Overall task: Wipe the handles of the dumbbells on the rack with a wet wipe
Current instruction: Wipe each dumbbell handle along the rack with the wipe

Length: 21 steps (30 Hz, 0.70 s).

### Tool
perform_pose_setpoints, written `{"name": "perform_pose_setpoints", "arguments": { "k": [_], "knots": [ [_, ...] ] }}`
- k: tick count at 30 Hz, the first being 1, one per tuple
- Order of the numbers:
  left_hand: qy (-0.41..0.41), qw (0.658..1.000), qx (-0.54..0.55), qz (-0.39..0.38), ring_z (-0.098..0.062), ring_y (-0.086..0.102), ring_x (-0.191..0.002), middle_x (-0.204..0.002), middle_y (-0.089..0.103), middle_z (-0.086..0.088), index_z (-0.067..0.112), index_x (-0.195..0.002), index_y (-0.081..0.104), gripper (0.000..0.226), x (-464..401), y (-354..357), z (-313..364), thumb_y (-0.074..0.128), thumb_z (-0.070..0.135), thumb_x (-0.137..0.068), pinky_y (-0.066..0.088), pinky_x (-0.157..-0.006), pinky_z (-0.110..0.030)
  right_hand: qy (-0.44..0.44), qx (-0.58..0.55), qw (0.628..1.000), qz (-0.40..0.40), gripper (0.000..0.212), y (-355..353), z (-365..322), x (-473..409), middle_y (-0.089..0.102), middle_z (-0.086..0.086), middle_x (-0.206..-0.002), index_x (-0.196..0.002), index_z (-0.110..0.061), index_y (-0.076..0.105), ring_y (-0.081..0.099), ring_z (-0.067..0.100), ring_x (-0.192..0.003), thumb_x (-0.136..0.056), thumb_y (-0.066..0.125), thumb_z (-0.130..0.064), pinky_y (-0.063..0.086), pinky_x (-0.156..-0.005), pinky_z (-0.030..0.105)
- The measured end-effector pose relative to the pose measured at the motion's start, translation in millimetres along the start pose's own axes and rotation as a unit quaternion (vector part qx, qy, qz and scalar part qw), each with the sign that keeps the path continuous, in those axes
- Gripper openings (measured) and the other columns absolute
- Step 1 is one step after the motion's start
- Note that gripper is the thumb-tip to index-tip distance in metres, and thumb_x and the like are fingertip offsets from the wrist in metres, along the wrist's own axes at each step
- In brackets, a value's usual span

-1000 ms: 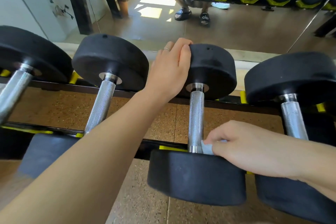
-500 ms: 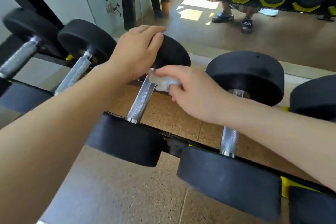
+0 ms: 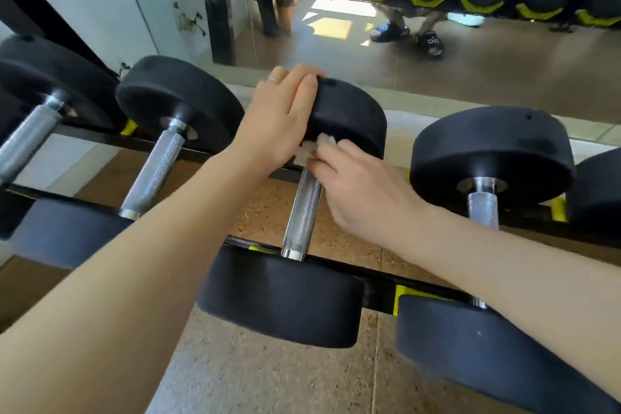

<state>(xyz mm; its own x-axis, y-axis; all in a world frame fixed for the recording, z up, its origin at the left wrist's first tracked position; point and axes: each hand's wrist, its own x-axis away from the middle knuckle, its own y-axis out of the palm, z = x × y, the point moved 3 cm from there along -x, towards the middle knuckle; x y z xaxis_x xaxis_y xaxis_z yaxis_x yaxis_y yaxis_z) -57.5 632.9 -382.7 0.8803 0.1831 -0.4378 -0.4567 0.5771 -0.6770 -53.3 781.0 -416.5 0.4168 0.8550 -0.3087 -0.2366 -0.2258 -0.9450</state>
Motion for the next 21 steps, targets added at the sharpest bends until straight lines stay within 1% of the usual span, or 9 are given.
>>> {"name": "perform_pose_setpoints", "arguments": {
  "k": [2,4,7,10,11,13,16,18,21],
  "knots": [
    [-0.020,1.000,0.013,0.008,-0.026,0.048,-0.114,-0.116,0.053,0.002,0.025,-0.128,0.058,0.038,-1,3,-5,0.026,0.032,-0.109,0.040,-0.102,-0.043,0.073,-0.072,0.995,0.015,0.043,-4,4,7,0.056,0.007,-0.118,-0.127,-0.007,0.062,0.056,0.023,-0.104,-0.085,0.056,-0.001,0.039,-0.071,0.019],
    [-0.034,0.999,0.019,0.017,-0.025,0.049,-0.112,-0.116,0.054,-0.003,0.030,-0.127,0.057,0.038,-2,5,-9,0.024,0.037,-0.108,0.041,-0.100,-0.045,0.123,-0.174,0.977,0.024,0.043,-7,5,8,0.056,-0.001,-0.110,-0.129,-0.012,0.063,0.055,0.016,-0.102,-0.088,0.052,-0.001,0.039,-0.078,0.016],
    [-0.033,0.999,0.024,0.029,-0.024,0.049,-0.112,-0.115,0.056,-0.003,0.030,-0.126,0.058,0.040,-3,7,-9,0.022,0.036,-0.108,0.041,-0.100,-0.044,0.190,-0.250,0.949,0.042,0.039,-7,5,5,0.063,-0.002,-0.104,-0.118,-0.016,0.069,0.056,0.012,-0.099,-0.087,0.050,-0.003,0.040,-0.083,0.015],
    [-0.035,0.998,0.026,0.038,-0.023,0.049,-0.113,-0.116,0.057,-0.002,0.030,-0.126,0.058,0.041,-2,7,-11,0.022,0.035,-0.108,0.040,-0.102,-0.041,0.288,-0.346,0.893,-0.022,0.024,7,1,1,0.065,-0.004,-0.088,-0.090,-0.024,0.070,0.058,0.014,-0.084,-0.087,0.051,-0.010,0.046,-0.072,0.029],
    [-0.035,0.998,0.025,0.039,-0.023,0.049,-0.114,-0.117,0.057,-0.002,0.029,-0.127,0.058,0.042,-2,8,-11,0.022,0.035,-0.108,0.041,-0.102,-0.041,0.330,-0.403,0.853,-0.040,0.021,12,1,-1,0.067,0.001,-0.088,-0.088,-0.020,0.071,0.060,0.018,-0.086,-0.085,0.053,-0.009,0.050,-0.076,0.034],
    [-0.038,0.998,0.030,0.043,-0.022,0.049,-0.115,-0.117,0.057,-0.001,0.029,-0.128,0.059,0.042,-1,8,-10,0.023,0.036,-0.108,0.041,-0.102,-0.040,0.416,-0.540,0.729,-0.070,0.028,21,6,-2,0.068,0.016,-0.101,-0.097,-0.007,0.072,0.062,0.030,-0.094,-0.078,0.053,-0.001,0.053,-0.086,0.040],
    [-0.046,0.997,0.043,0.053,-0.022,0.049,-0.114,-0.115,0.056,-0.001,0.030,-0.126,0.060,0.040,0,8,-10,0.024,0.035,-0.108,0.040,-0.102,-0.040,0.418,-0.725,0.533,-0.123,0.046,28,10,0,0.060,0.012,-0.103,-0.114,0.003,0.064,0.049,0.019,-0.073,-0.072,0.046,0.002,0.041,-0.060,0.025],
    [-0.054,0.996,0.047,0.055,-0.020,0.049,-0.114,-0.115,0.056,0.000,0.031,-0.125,0.060,0.039,0,7,-10,0.025,0.035,-0.109,0.040,-0.102,-0.038,0.407,-0.771,0.472,-0.130,0.047,28,12,-2,0.054,0.013,-0.105,-0.107,-0.003,0.060,0.042,0.014,-0.064,-0.062,0.049,0.000,0.036,-0.055,0.023],
    [-0.066,0.996,0.045,0.050,-0.017,0.048,-0.115,-0.116,0.055,0.001,0.035,-0.124,0.060,0.038,0,8,-10,0.025,0.035,-0.109,0.039,-0.100,-0.033,0.419,-0.799,0.414,-0.125,0.058,34,11,-4,0.056,0.022,-0.119,-0.105,-0.008,0.054,0.045,0.015,-0.062,-0.048,0.057,-0.001,0.042,-0.055,0.025]
  ]
}}
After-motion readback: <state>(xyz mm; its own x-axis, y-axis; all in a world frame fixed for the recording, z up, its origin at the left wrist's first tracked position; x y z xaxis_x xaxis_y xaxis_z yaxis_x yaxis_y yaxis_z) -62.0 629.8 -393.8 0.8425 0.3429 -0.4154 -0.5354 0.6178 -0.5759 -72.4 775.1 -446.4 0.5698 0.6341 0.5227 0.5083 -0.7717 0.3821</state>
